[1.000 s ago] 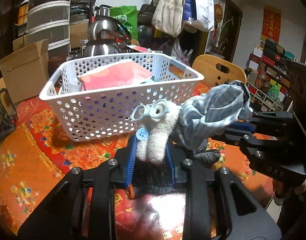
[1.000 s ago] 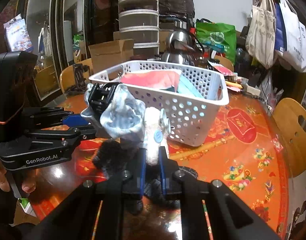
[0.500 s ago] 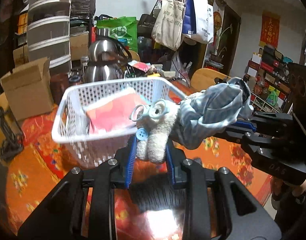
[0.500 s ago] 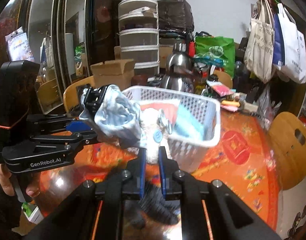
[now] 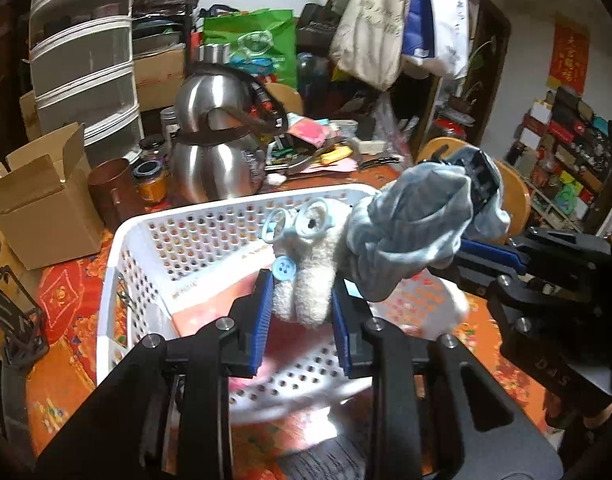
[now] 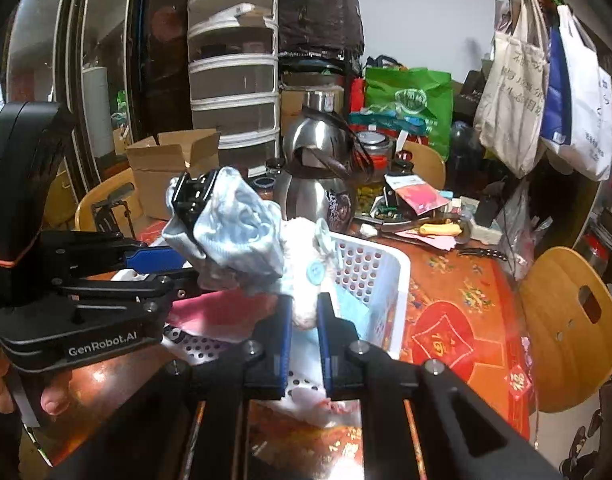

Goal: Organize soft objects
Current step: 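Lift the plush toy and sock over the basket with both grippers, then open both grippers to drop the toy and sock into the basket, then move both grippers back down to the grey knit glove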

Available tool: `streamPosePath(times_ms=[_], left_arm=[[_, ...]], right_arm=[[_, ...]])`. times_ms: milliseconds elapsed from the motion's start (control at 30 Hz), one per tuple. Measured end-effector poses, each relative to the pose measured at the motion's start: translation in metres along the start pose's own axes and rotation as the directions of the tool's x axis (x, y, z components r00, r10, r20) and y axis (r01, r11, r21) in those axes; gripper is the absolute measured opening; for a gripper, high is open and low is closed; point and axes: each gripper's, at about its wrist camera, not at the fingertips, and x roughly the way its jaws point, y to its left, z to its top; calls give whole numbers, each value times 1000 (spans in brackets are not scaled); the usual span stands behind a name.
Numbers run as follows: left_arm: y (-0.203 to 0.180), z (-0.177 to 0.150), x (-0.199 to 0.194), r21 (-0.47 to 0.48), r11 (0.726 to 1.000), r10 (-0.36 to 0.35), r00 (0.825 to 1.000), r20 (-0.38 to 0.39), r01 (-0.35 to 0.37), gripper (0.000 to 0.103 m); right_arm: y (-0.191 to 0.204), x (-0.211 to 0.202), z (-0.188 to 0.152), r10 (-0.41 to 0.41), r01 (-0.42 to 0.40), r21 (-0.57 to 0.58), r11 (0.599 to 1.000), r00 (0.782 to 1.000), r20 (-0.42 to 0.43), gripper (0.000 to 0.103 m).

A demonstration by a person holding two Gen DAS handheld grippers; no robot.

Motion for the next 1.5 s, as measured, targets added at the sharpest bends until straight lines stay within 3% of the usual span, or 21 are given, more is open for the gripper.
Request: streamPosePath(times_ms=[467, 567, 667, 700, 733, 800, 933, 1133, 1500], left_arm=[[31, 5, 40, -5, 997, 82, 997, -17, -82, 26], [37, 3, 47, -6, 995, 103, 994, -32, -104, 33], [45, -2, 51, -23, 992, 126, 991, -43, -127, 57], [49, -4, 50, -34, 990, 133, 990, -41, -134, 69], [56, -6, 50, -57, 988, 140, 989, -41, -142, 72], [67, -10, 47, -98, 988, 116, 992, -42, -120, 72], [74, -18, 41, -92, 988, 122, 992, -40, -126, 74], [71, -33, 25, -73, 985, 154, 988, -30, -156, 74], [48, -84, -30, -57, 989, 136, 991, 16, -135, 76]], right_arm=[[10, 42, 5, -5, 4, -51, 999, 1000, -7, 11], [11, 49, 4, -1, -1, -50, 999, 1000, -28, 12], [8, 54, -3, -15, 13, -41, 999, 998, -56, 30], [6, 55, -5, -15, 13, -30, 999, 998, -64, 48], [2, 54, -8, -23, 22, -18, 1000, 997, -67, 62], [-2, 50, -12, -35, 34, -15, 999, 997, -68, 72], [-14, 39, -23, 4, -2, 31, 1000, 997, -71, 79], [-22, 15, -43, 33, -29, 76, 997, 998, -48, 80], [-22, -26, -91, 39, -36, 121, 992, 999, -22, 80]])
